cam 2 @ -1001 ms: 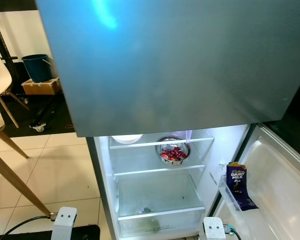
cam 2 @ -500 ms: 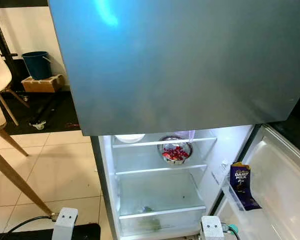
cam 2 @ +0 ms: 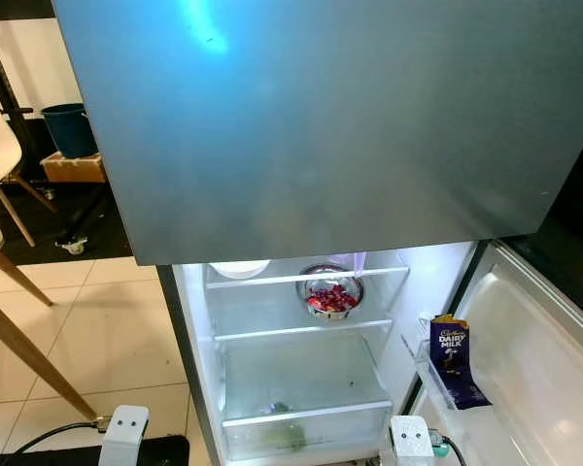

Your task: Restocking fridge

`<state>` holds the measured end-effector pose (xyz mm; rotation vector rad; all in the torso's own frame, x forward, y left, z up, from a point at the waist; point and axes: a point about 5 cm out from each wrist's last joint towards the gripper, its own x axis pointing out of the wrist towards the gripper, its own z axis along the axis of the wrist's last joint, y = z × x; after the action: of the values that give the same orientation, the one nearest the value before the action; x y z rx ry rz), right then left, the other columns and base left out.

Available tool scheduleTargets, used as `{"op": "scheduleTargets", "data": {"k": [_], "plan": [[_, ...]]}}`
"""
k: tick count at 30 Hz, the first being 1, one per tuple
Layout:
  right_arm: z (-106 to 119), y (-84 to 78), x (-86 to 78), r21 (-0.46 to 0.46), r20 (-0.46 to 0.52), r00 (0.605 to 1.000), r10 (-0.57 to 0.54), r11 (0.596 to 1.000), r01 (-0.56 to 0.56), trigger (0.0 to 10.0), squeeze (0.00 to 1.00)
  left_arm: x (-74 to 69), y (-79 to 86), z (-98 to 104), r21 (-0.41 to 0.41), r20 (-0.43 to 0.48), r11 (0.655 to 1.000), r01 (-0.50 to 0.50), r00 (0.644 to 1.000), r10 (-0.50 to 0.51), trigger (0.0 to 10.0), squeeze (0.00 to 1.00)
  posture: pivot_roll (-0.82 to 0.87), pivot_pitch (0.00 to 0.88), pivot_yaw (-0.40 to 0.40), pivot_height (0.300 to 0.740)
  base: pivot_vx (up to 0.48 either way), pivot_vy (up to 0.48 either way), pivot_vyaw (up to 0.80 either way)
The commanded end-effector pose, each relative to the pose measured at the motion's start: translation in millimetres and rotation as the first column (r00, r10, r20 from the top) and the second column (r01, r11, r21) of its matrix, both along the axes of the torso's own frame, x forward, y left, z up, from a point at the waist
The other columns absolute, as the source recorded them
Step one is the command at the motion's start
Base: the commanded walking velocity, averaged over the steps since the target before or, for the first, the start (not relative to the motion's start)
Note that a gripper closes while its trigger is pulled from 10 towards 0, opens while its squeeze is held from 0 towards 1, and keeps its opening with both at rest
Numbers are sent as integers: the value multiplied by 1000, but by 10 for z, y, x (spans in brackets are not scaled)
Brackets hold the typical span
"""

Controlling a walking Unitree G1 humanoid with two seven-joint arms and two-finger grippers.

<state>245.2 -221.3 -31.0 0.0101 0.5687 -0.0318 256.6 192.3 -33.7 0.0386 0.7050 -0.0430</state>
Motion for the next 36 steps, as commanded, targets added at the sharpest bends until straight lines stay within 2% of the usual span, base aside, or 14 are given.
{"op": "scheduleTargets", "data": {"k": [1, 6, 13, 17, 36], "plan": [[-48, -1, -60, 3, -24, 1000, -6, 1000, 6, 10000, 0, -43, 16, -34, 2, -23, 1000, -1, 1000, 1, 10000, 0, -105, 90, 33, 734, 0, 0, 0], [-40, -8, -50, 3, -21, 1000, -7, 1000, 7, 10000, 0, -21, 8, -18, 36, -22, 998, 43, 999, -42, 10000, 0, -105, 89, 32, 734, 0, -288, 0], [-28, -4, -34, 4, -14, 1000, -6, 1000, 6, 10000, 0, -23, -2, -21, 19, -20, 999, 31, 999, -31, 10000, 0, -109, 92, 34, 734, 0, -480, 0], [-29, -9, -37, 3, -15, 1000, -7, 1000, 7, 10000, 0, -30, 11, -27, 5, -23, 1000, -3, 1000, 4, 10000, 0, -109, 94, 32, 734, 0, 0, 0], [-15, -27, -25, -3, -13, 1000, 1, 1000, -1, 10000, 0, -45, 9, -39, -6, -27, 1000, -7, 1000, 7, 10000, 0, -114, 101, 27, 734, 0, 0, 0]]}}
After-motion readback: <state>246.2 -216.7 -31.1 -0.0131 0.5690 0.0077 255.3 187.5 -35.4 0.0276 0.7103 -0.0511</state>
